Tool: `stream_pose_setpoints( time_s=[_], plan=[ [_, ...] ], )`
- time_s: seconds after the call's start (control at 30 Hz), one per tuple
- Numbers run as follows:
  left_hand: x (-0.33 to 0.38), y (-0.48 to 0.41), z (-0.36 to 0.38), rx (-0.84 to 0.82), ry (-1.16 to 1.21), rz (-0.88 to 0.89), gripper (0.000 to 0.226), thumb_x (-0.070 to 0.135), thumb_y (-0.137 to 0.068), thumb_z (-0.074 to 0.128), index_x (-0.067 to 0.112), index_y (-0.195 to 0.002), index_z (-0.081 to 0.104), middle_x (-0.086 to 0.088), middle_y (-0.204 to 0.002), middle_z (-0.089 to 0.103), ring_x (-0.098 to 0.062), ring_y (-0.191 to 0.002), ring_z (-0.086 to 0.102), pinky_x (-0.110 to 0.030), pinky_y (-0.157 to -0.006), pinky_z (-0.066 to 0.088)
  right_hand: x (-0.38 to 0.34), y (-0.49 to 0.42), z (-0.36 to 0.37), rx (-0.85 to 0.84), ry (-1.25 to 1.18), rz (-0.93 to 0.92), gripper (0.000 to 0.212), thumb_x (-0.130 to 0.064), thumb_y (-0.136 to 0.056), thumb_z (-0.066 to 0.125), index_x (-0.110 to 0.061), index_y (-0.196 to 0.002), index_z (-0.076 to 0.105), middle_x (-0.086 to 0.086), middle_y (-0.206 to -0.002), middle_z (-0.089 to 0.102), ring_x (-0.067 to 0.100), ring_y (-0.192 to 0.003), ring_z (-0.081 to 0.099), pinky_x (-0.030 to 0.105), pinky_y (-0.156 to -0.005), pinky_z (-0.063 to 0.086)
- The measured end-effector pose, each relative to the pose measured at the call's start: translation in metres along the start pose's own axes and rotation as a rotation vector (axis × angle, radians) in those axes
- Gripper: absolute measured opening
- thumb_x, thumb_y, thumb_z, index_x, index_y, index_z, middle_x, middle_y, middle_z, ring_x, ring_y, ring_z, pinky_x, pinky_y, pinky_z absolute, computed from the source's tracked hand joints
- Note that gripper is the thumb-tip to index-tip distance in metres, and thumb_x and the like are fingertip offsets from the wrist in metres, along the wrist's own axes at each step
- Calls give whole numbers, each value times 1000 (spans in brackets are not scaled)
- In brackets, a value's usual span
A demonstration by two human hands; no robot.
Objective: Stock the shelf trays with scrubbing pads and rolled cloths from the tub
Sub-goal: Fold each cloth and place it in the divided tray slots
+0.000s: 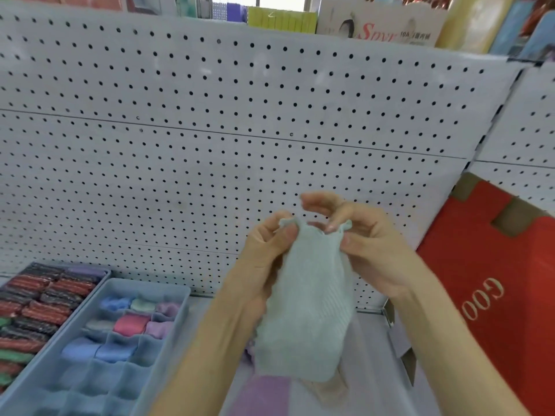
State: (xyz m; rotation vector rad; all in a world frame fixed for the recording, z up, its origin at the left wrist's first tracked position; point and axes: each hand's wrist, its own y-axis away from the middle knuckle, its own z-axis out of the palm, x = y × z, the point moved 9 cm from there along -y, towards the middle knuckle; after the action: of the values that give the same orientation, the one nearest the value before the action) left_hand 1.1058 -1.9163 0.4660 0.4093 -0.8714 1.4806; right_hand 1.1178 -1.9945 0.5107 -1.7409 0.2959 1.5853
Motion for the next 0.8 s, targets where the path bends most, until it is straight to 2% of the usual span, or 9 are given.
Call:
stream_pose_setpoints(
  time_s=[0.1, 0.23, 0.33, 0.47, 0.5, 0.53, 0.57, 0.7, 0.8],
  plan=[
    [-10, 2, 18, -10, 128, 0, 34, 37, -45, 93, 19, -65, 71, 1, -66, 68, -7, -57, 64, -19, -57, 53, 4, -7, 15, 35, -37, -59, 33, 7, -79, 64, -23, -65, 70, -4, -125, 63, 13, -110, 60, 26, -83, 50],
    [-6, 5, 22, 29, 75, 23, 45, 45, -32, 93, 18, -64, 77, 6, -62, 68, -3, -55, 63, -15, -56, 50, -5, -9, 18, 69, 6, -96, 19, -8, -74, 69, -26, -67, 68, -1, -118, 67, 15, -112, 60, 28, -87, 49],
    [-7, 7, 18, 40, -29, -12, 49, 56, -28, 91, 24, -62, 77, 10, -57, 65, 1, -53, 59, -14, -57, 47, -6, -7, 16, 72, 69, -97, 26, 0, -75, 70, -25, -70, 68, 2, -101, 73, 20, -118, 58, 30, -88, 50],
    [-7, 11, 22, 85, -240, -56, 37, 63, -30, 85, 32, -47, 71, 15, -45, 57, 5, -43, 53, -9, -48, 44, -3, -4, 10, 136, 52, -90, 24, -1, -69, 75, -25, -65, 69, -3, -81, 72, 17, -99, 68, 33, -76, 53],
    [-7, 11, 21, 96, -307, -79, 69, 70, 4, 45, 31, -46, 70, 14, -43, 54, 5, -40, 49, -9, -45, 42, -3, -3, 6, 159, 59, -95, 21, -5, -65, 78, -24, -64, 70, -4, -79, 72, 15, -89, 69, 36, -76, 53],
    [-8, 10, 15, 117, -384, -91, 63, -6, -82, 27, 26, -47, 69, 14, -43, 52, 4, -40, 47, -10, -44, 40, -3, -3, 3, 188, 47, -100, 18, -7, -61, 80, -23, -64, 70, -4, -78, 71, 13, -80, 68, 36, -76, 52],
    [-3, 9, 9, 160, -440, -65, 30, 27, -83, 68, 21, -53, 68, 13, -46, 52, 1, -42, 46, -12, -44, 39, -3, -2, -1, 218, 24, -103, 18, -7, -58, 81, -20, -64, 71, -4, -76, 71, 13, -74, 67, 34, -76, 54],
    [22, 24, -29, 370, -594, 257, 42, 41, -96, 44, 5, -92, 65, -3, -86, 70, -14, -81, 65, -19, -73, 51, -5, 1, -16, 373, 48, -105, 20, 1, -63, 78, -17, -62, 71, -2, -76, 70, 15, -74, 66, 26, -69, 53],
    [20, 34, -13, 230, -581, 321, 35, 37, -95, 45, 10, -101, 66, -2, -96, 71, -9, -93, 66, -19, -79, 51, -14, -1, -19, 462, 78, -149, 12, -4, -60, 78, -13, -63, 70, -2, -75, 68, 14, -73, 64, 25, -68, 52]
  ],
)
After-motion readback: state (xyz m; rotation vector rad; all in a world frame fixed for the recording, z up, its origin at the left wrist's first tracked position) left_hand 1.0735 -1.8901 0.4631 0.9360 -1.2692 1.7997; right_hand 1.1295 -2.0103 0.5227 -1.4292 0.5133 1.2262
